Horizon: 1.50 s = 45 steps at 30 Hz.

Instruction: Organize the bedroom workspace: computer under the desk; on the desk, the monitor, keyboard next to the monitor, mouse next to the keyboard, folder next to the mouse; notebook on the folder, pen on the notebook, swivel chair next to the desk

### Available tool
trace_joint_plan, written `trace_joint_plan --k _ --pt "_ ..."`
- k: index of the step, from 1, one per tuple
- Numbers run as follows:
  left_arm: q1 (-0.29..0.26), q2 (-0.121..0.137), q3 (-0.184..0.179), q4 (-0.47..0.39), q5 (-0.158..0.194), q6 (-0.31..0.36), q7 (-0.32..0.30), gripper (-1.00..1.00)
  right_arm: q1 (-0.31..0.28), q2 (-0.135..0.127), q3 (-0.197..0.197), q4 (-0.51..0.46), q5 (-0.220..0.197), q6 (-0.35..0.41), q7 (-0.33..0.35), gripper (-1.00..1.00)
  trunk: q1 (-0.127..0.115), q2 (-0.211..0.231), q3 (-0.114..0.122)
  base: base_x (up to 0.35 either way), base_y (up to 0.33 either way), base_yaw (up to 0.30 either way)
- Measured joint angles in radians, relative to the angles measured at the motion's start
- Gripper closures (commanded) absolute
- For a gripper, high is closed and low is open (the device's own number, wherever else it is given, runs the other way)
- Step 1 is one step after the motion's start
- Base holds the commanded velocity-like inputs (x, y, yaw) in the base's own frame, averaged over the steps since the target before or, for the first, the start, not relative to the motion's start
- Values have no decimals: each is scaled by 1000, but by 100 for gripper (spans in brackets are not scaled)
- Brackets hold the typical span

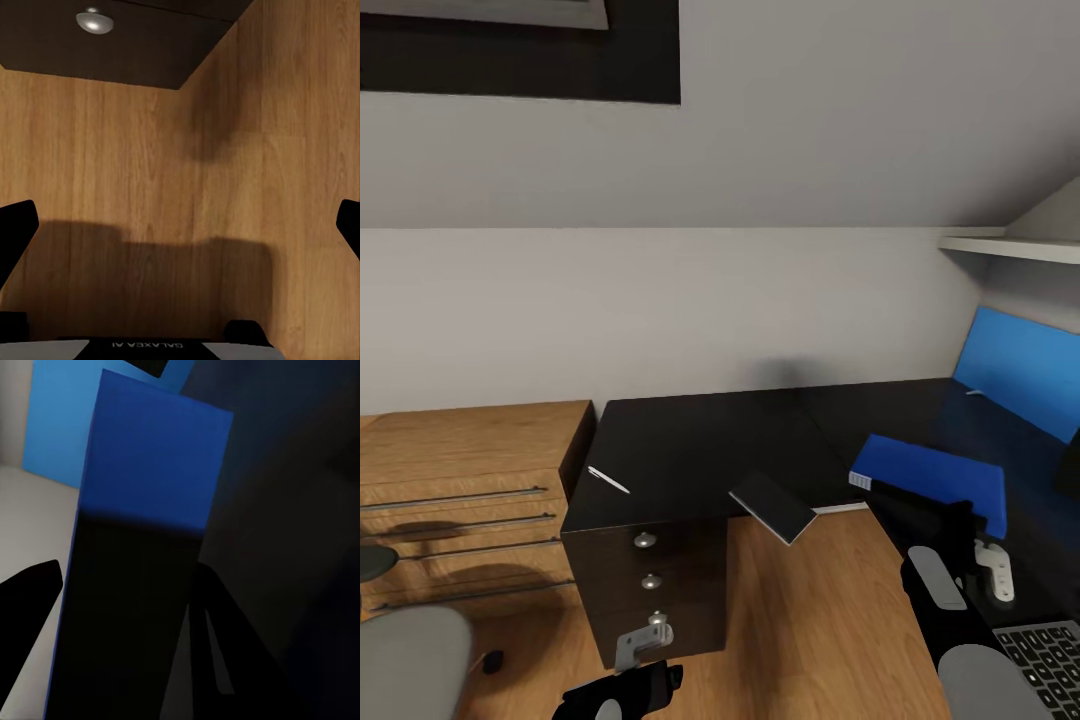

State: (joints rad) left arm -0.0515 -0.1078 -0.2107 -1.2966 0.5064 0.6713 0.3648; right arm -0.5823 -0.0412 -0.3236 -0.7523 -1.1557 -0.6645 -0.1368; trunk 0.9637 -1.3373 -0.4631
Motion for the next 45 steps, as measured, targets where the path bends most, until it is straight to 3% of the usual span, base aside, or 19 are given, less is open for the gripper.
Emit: trace_joint_plan --k 27,45 --pt "0 2 -1 0 0 -2 -3 -100 0 3 2 7 4 3 0 100 0 0 0 26 0 0" --pt "0 2 0 2 0 0 -4 -100 0 -10 1 10 4 11 -7 100 0 0 0 3 0 0"
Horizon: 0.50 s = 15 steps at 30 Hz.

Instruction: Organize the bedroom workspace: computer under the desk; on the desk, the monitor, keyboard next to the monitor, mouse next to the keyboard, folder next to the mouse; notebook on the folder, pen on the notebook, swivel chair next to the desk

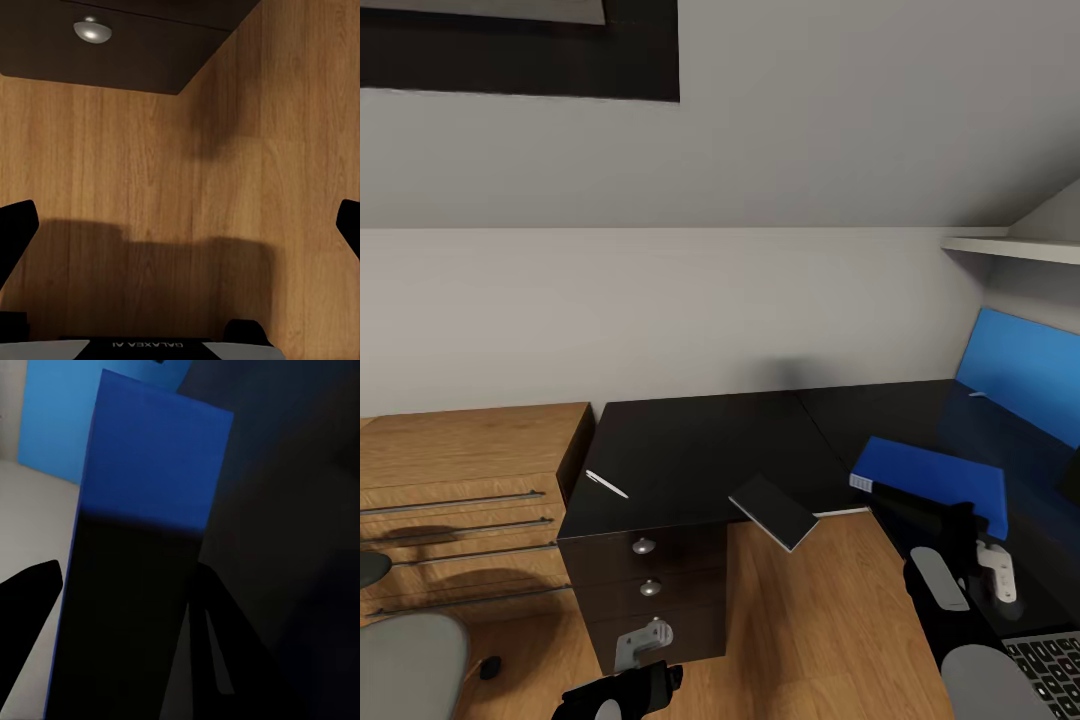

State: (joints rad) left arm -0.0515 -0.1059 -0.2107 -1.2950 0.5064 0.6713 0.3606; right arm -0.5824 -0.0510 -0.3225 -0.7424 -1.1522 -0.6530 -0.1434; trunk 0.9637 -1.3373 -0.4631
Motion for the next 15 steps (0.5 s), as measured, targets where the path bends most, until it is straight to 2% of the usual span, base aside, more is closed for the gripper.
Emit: trace_joint_plan --k 4,15 --pt "0 -1 0 0 0 0 0 -100 0 -12 2 4 0 1 -1 100 0 0 0 0 0 0" --pt "0 -2 -1 0 0 0 0 -100 0 -15 2 7 0 2 -1 100 0 0 0 0 0 0"
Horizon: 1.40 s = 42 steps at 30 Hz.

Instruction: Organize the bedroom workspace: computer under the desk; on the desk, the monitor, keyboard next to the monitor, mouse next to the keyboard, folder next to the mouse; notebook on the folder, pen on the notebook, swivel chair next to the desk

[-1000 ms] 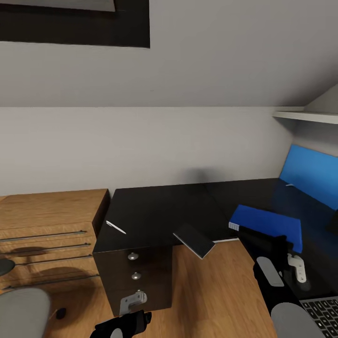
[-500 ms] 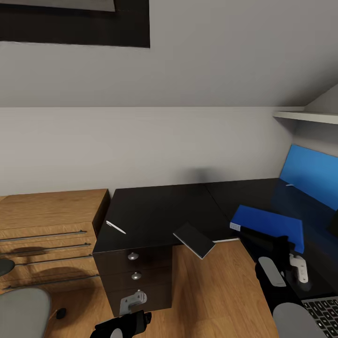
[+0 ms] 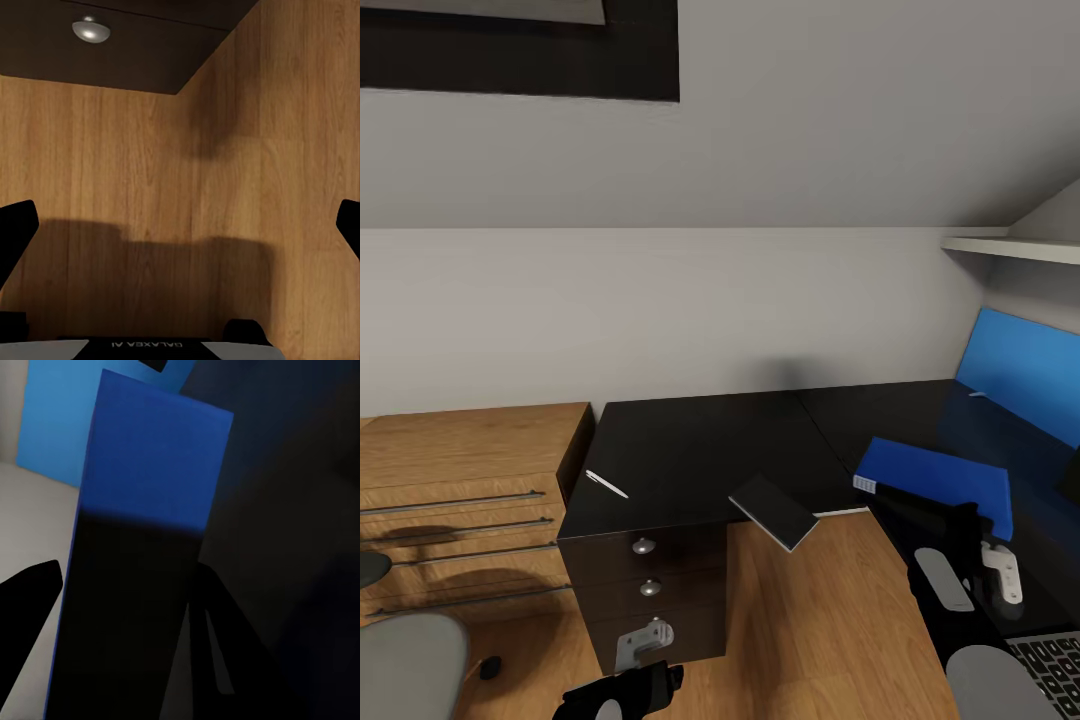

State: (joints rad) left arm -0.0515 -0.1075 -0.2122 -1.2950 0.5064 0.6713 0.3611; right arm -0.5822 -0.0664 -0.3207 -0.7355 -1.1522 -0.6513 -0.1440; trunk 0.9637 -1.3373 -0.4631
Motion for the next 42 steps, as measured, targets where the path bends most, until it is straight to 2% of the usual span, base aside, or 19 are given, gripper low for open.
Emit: trace_joint_plan --k 39,40,42 --pt "0 0 0 0 -1 -2 1 -100 0 1 -1 0 0 0 -2 100 0 0 0 21 0 0" --pt "0 0 0 0 0 -2 1 -100 0 1 -1 0 0 0 -2 -100 0 0 0 0 0 0" --pt "0 0 0 0 0 -2 1 -100 0 0 -1 0 1 0 -3 -100 0 0 0 0 0 0"
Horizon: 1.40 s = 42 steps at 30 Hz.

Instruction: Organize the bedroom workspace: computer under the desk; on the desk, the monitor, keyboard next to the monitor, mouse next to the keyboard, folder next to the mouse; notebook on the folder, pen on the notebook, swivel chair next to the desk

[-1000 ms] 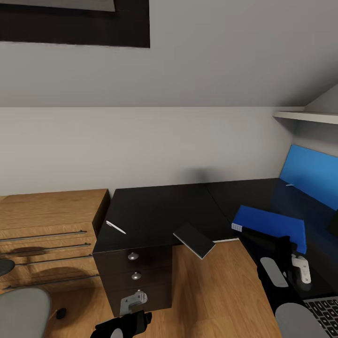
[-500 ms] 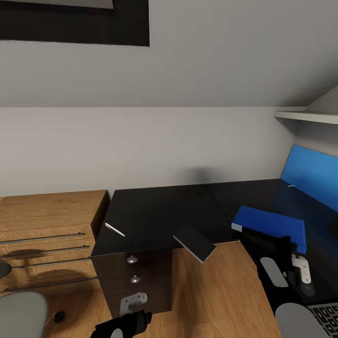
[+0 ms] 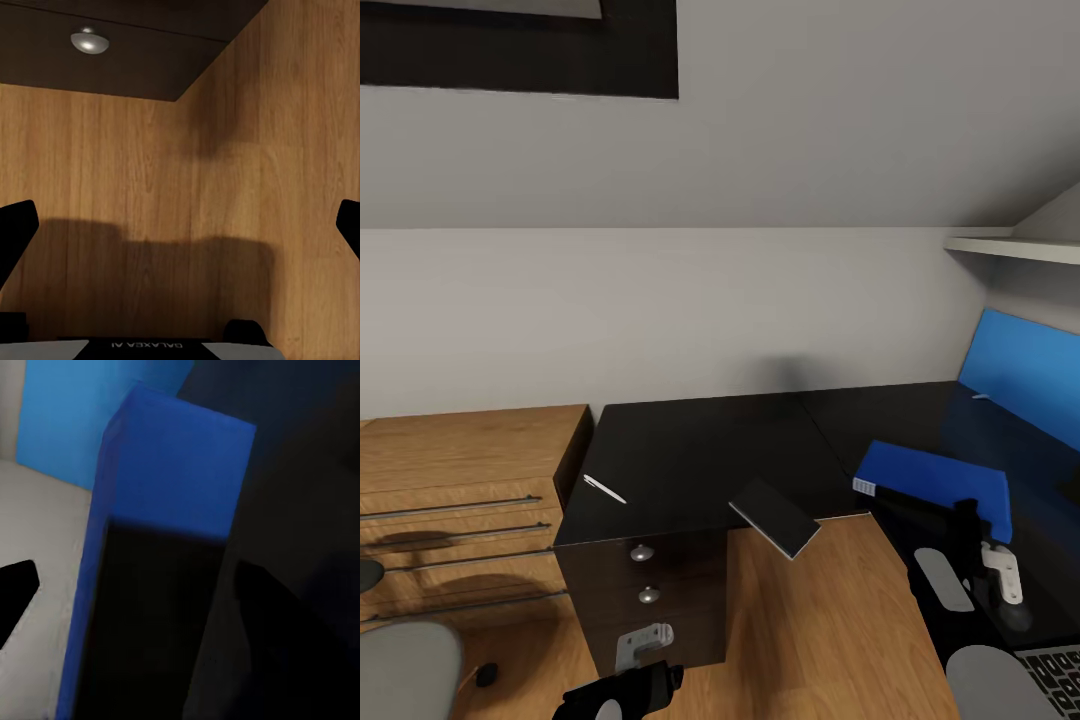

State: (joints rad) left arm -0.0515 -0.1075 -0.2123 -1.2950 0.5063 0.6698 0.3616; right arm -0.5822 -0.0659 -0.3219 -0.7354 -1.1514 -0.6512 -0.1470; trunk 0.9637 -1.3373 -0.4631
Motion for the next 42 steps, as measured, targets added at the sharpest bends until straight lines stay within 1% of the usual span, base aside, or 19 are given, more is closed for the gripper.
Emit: trace_joint_plan --k 15,24,42 --pt "0 0 0 0 0 0 0 -100 0 0 1 -1 2 0 1 -100 0 0 0 -2 0 0" --pt "0 0 0 2 0 0 0 -100 0 -1 1 -2 2 0 1 -100 0 0 0 -135 -36 0" --pt "0 0 -1 3 0 0 0 -100 0 0 3 -3 4 -3 8 -100 0 0 0 -8 -3 0"
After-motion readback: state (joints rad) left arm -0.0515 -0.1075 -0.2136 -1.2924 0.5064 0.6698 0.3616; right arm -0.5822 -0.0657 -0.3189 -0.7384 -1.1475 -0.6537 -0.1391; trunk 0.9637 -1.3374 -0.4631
